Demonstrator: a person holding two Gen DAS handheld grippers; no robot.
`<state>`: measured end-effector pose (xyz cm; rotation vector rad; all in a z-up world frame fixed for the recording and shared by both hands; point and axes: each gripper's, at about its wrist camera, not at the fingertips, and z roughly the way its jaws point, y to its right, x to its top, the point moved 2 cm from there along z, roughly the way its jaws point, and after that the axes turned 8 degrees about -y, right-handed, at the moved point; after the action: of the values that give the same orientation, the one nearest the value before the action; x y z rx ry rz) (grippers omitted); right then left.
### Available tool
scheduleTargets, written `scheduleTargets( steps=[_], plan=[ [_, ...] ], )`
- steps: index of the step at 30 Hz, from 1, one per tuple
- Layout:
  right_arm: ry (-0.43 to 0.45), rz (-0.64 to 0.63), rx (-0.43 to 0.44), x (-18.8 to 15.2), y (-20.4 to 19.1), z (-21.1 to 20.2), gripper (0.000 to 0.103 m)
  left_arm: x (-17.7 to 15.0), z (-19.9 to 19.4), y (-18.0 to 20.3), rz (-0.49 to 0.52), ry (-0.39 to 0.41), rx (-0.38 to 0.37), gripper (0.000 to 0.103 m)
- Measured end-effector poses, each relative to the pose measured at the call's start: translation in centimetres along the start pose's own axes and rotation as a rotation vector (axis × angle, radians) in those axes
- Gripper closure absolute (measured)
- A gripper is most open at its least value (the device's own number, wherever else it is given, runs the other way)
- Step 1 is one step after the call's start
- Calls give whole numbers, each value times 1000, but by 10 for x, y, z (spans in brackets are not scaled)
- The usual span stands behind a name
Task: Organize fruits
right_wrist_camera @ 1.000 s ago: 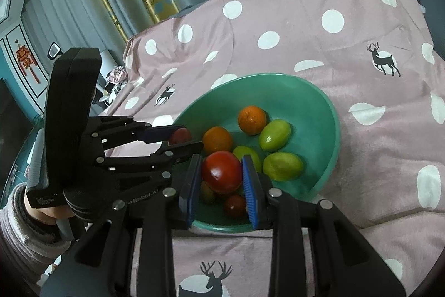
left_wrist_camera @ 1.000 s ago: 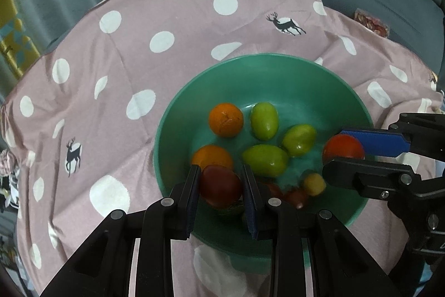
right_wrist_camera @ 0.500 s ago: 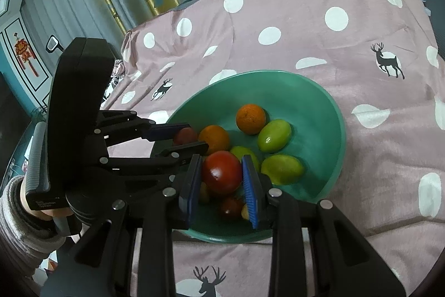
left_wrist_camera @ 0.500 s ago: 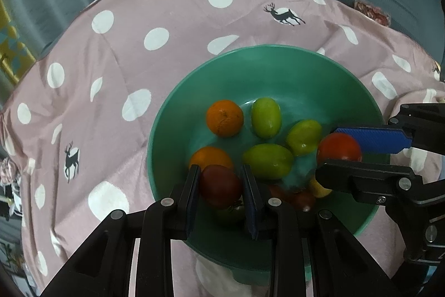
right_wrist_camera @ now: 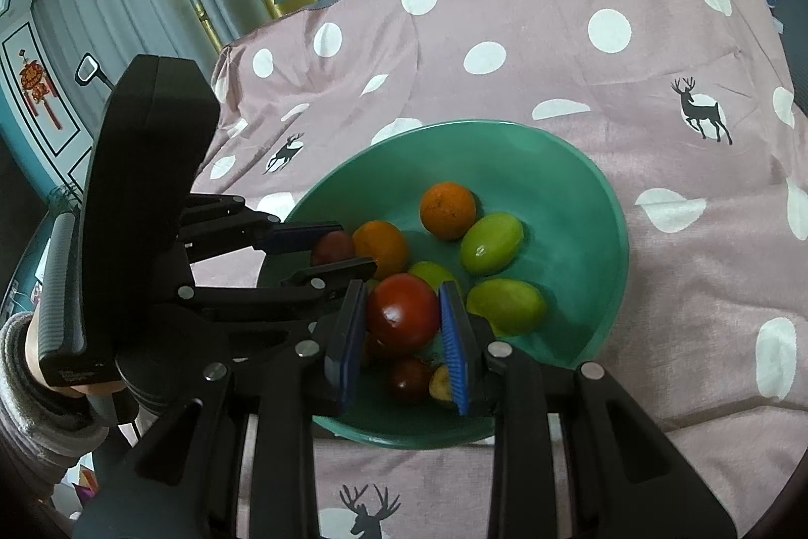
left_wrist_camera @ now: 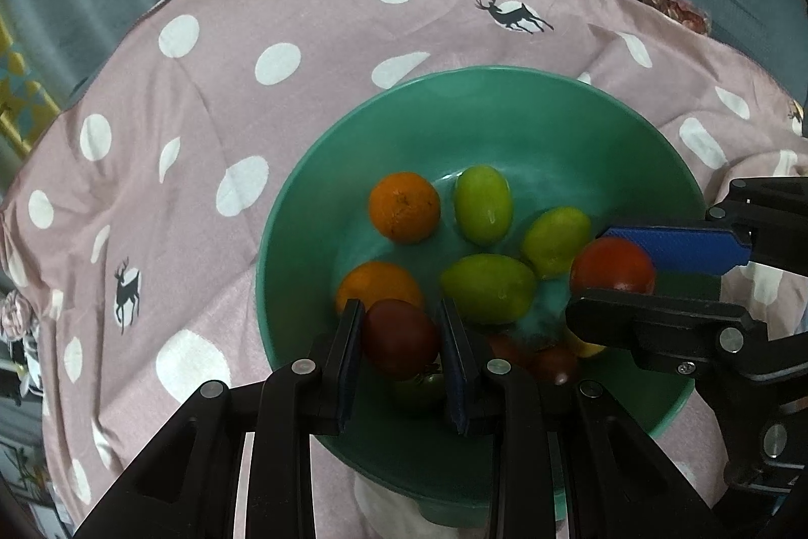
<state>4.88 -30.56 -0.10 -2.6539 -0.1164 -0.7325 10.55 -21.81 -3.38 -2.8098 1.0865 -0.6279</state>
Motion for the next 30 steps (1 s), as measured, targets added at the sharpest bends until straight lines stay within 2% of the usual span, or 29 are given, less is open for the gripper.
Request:
scheduleTargets(
  steps=[21,24,26,29,30],
  plan=[
    [23,37,-16,-4,3,-6,69,-1,-4,0,-17,15,7,73],
    [35,40,-21,-4,2,-13,63,-1,-9,0,-24,22,11,63],
    [45,44,-25,-4,1,-17,58,-2,-14,0,-29,31,10,50],
    [59,55,-31,-4,-1,-25,50,-3,-22,-2,-40,45,8,44],
    [62,62,-34,-4,-1,-27,43,-4,-25,-2,-44,49,8,43]
  ],
)
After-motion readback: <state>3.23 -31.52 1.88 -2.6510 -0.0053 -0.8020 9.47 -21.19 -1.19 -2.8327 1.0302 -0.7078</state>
